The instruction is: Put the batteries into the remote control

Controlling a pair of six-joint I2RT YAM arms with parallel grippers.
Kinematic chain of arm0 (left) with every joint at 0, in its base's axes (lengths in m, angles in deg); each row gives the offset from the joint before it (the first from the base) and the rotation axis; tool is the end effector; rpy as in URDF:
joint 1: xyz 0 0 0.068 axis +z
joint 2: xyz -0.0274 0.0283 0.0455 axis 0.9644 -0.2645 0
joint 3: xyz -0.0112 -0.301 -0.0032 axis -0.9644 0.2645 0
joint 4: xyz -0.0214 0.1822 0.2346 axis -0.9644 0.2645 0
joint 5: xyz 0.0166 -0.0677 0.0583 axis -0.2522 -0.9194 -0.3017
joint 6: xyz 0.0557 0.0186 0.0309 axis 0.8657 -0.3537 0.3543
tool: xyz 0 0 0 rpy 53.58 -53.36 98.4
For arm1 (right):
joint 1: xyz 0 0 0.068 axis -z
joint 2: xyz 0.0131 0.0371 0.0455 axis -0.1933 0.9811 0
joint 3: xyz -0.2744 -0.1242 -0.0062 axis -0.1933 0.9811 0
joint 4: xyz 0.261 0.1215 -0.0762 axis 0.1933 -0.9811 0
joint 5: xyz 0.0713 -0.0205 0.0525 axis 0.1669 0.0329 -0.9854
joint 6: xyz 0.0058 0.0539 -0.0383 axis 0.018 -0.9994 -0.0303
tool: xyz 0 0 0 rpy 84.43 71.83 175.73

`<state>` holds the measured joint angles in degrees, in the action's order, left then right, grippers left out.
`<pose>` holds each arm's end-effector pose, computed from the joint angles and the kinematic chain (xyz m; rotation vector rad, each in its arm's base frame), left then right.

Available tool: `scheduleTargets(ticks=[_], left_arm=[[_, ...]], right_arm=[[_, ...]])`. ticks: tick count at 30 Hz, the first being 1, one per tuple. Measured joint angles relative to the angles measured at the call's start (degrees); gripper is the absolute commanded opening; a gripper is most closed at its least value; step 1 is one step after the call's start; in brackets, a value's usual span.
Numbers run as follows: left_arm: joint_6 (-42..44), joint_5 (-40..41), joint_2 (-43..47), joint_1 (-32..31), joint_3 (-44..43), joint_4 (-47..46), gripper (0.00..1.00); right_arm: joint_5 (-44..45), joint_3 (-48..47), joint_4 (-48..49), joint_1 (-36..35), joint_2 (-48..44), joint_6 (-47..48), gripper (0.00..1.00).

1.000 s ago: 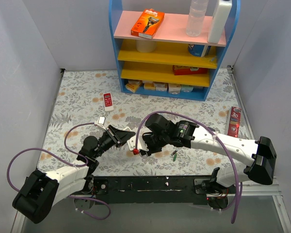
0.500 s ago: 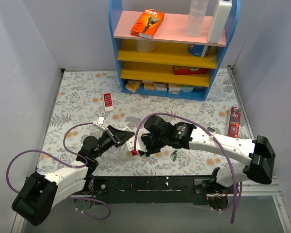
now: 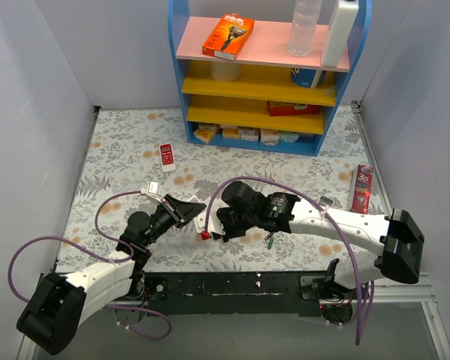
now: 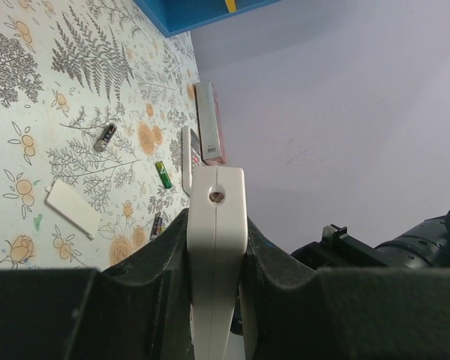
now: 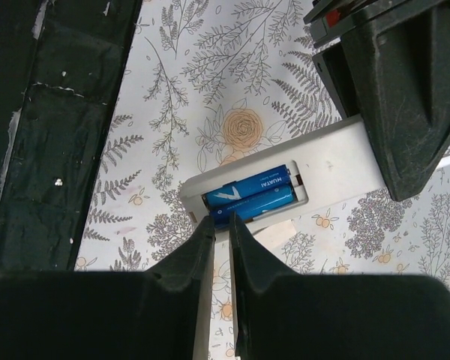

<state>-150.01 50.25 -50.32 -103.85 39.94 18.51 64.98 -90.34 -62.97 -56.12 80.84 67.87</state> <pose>0.1564 -0.1058 0.1634 -1.0790 1.7614 -1.9845 0.1214 0.3241 0.2868 -1.9794 1.2917 0.5338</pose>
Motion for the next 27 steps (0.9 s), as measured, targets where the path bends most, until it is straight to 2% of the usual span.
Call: scheduleTargets(ticks=[11,18,27], left_arm=[[0.37,-0.59,0.11,-0.28,0.22,0.37,0.0],[0.02,0.28,1.46,-0.28,0.22,2.8,0.0],[-1.6,2.45,0.11,-0.72,0.22,1.46,0.0]], right_arm=[[2.05,0.22,9.05,0.07,2.23,-4.76,0.15],[3.37,0.22,9.84,0.09,2.54,-9.84,0.15],[6.58,1.77,12.44,0.39,1.25,-17.18,0.17]])
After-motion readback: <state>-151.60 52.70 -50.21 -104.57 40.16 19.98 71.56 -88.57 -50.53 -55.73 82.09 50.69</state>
